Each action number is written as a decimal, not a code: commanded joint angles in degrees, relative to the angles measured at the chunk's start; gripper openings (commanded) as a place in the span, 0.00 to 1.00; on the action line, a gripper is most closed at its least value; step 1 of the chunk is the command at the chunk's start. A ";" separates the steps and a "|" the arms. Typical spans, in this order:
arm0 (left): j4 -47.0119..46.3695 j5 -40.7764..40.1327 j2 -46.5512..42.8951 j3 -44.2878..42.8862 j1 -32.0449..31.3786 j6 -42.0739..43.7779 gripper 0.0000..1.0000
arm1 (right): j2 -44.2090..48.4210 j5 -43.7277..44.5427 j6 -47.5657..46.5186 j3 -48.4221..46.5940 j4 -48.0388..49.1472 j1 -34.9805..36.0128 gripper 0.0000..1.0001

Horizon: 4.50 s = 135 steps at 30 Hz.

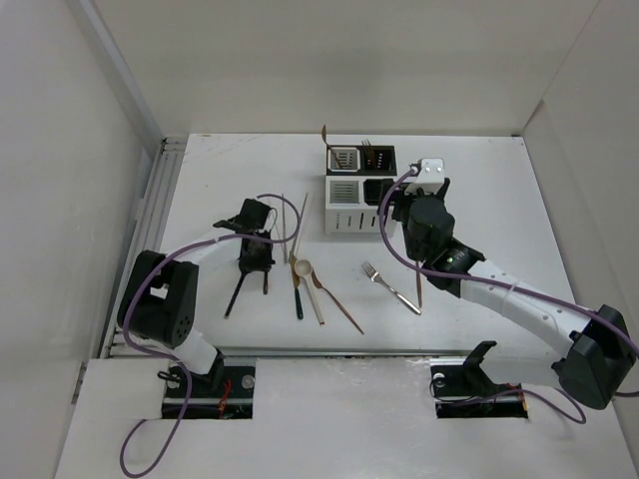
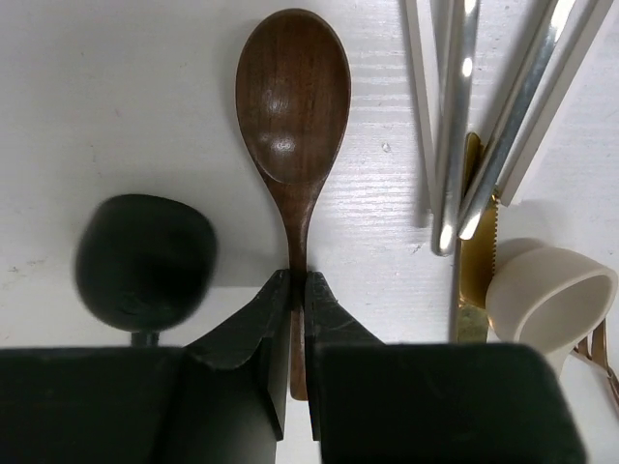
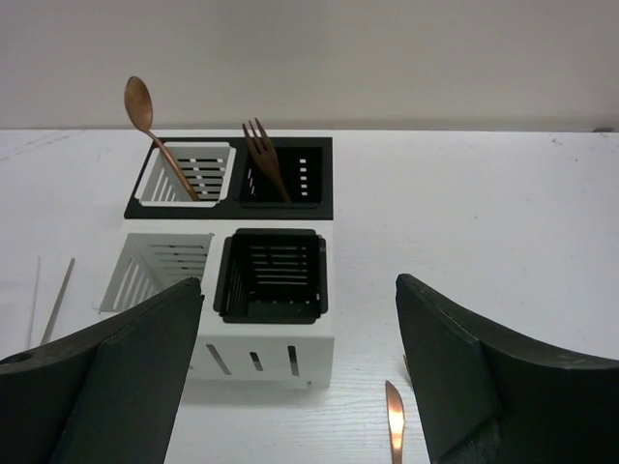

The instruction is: Sort the eating utensils into containers

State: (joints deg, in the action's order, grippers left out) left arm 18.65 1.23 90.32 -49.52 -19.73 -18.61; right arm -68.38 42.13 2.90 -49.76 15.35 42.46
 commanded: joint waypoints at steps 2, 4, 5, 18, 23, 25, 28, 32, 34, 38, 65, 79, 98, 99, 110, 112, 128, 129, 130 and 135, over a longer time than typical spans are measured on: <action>3.14 -2.63 0.82 0.13 0.48 -0.81 0.00 | 0.09 2.26 -1.67 -1.92 0.47 0.35 0.86; 4.45 -3.69 -0.75 -1.19 1.00 -0.81 0.00 | 0.09 2.26 -2.28 -2.62 0.47 0.35 0.86; 4.98 -4.91 -1.29 -1.89 1.01 -0.81 0.00 | 0.09 2.26 -3.06 -2.63 0.47 0.35 0.86; -17.64 0.79 -14.03 -17.54 0.49 17.62 0.00 | -2.55 -15.83 -5.44 -5.61 15.31 -10.11 0.86; -42.61 2.18 -6.50 -21.39 -2.42 24.50 0.00 | -3.60 -24.53 -6.68 -4.47 19.97 -14.76 0.86; -46.23 5.34 0.33 -26.49 -3.21 24.50 0.00 | -4.21 -26.04 -6.68 -5.00 21.90 -16.08 0.86; -51.43 8.87 9.47 -33.52 -3.92 24.50 0.00 | -6.23 -28.85 -6.68 -6.14 22.53 -18.28 0.86; -56.43 11.76 18.98 -40.91 -6.02 23.97 0.00 | -8.16 -30.52 -7.38 -8.07 22.53 -20.30 0.86; -59.85 13.00 21.99 -43.54 -6.73 24.58 0.00 | -9.05 -30.53 -7.38 -8.60 22.53 -21.18 0.86; -61.72 15.46 27.71 -46.54 -7.87 21.61 0.00 | -10.28 -31.84 -7.38 -9.22 22.53 -23.46 0.86; -54.20 5.69 11.31 -31.00 -7.70 29.67 0.59 | -3.69 -36.41 -10.81 -3.77 19.89 -26.82 0.86; 33.26 26.72 -3.40 -24.23 10.41 79.94 1.00 | 0.00 -42.57 -10.81 1.85 15.15 -15.84 1.00; 11.14 13.01 2.21 -6.82 9.18 70.47 0.90 | 7.30 -32.11 -10.81 6.16 9.96 -6.51 1.00; 11.14 13.00 3.01 -7.34 9.18 69.68 0.87 | 7.30 -32.11 -11.33 6.16 9.96 -6.51 1.00; 13.95 14.14 4.16 -6.82 9.18 69.68 0.73 | 6.77 -30.53 -13.71 5.64 9.96 -6.51 1.00; 13.95 14.84 4.16 -6.82 9.18 69.68 0.68 | 6.77 -30.01 -14.23 5.64 9.96 -6.51 1.00; 23.95 21.61 8.03 -21.21 11.11 64.85 0.00 | 7.30 -26.84 -15.29 5.11 9.96 -6.51 1.00; 25.28 22.83 8.72 -27.93 11.63 64.32 0.00 | 7.30 -26.31 -14.42 5.11 9.96 -6.51 1.00; 26.68 24.24 8.73 -32.00 11.64 63.27 0.00 | 7.30 -25.79 -13.10 4.50 10.48 -6.51 1.00; 26.81 37.33 12.15 -57.67 11.02 56.60 0.00 | 4.40 -23.77 -7.12 1.52 11.98 -11.94 1.00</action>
State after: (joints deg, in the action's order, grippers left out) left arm 44.49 27.62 104.22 -97.54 -8.49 42.94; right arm -63.02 15.40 -8.60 -44.14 24.45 33.36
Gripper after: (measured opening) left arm 0.446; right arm 0.998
